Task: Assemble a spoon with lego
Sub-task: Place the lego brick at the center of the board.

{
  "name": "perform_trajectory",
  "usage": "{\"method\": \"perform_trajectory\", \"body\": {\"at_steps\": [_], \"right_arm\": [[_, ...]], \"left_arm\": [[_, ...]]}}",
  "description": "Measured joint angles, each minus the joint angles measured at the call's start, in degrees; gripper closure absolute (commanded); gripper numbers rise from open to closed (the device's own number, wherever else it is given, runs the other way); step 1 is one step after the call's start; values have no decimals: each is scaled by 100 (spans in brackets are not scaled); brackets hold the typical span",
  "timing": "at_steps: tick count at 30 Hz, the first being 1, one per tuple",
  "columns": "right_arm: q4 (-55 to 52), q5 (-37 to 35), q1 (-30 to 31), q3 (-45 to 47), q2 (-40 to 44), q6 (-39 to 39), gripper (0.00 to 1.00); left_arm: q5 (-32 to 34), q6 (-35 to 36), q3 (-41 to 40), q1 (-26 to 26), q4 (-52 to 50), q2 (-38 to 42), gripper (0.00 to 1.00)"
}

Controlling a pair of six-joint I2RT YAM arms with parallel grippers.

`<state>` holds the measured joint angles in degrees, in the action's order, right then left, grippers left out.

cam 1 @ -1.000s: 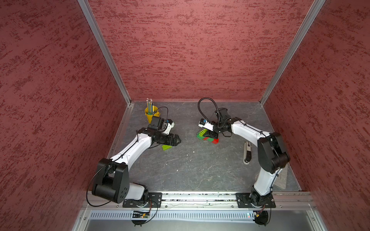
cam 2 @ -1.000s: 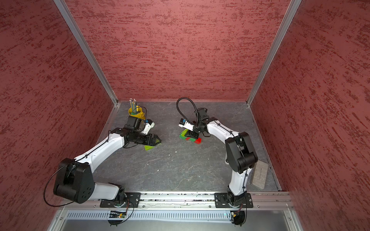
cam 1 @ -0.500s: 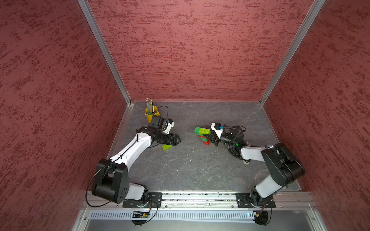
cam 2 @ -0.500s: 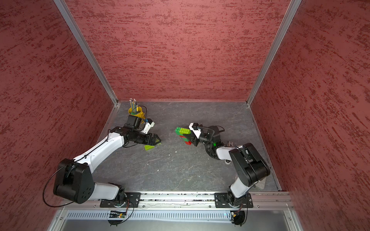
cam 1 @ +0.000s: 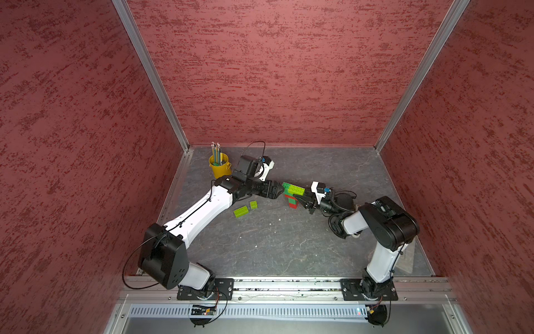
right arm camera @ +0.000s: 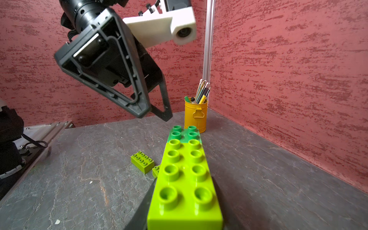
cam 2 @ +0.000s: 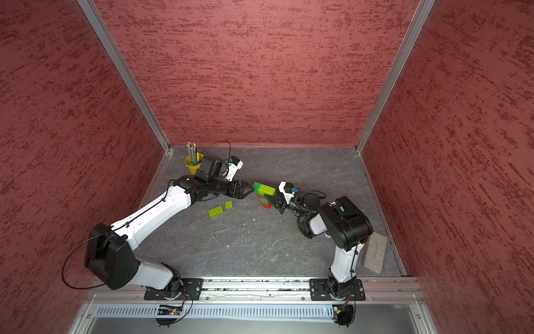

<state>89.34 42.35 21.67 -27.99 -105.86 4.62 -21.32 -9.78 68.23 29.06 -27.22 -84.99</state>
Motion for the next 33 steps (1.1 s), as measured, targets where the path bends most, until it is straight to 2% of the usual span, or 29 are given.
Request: {"method": "perform_trajectory", "body": {"at_steps": [8,19,23,33], "right_arm": [[-39,-57,13,81,-76,96,82],[103,-350,186,514,-461,52,80],[103,-393,203,516,-459,48,77],[105,-457,249,817,-273,-278,77]], "left_arm": [[232,-348,-2,146,319,-501,8],[247,-525,-216,188,595,-511,7],[227,-560,-319,229,673,-511,8],[214,-649,-483,442,708,-520,8]]}}
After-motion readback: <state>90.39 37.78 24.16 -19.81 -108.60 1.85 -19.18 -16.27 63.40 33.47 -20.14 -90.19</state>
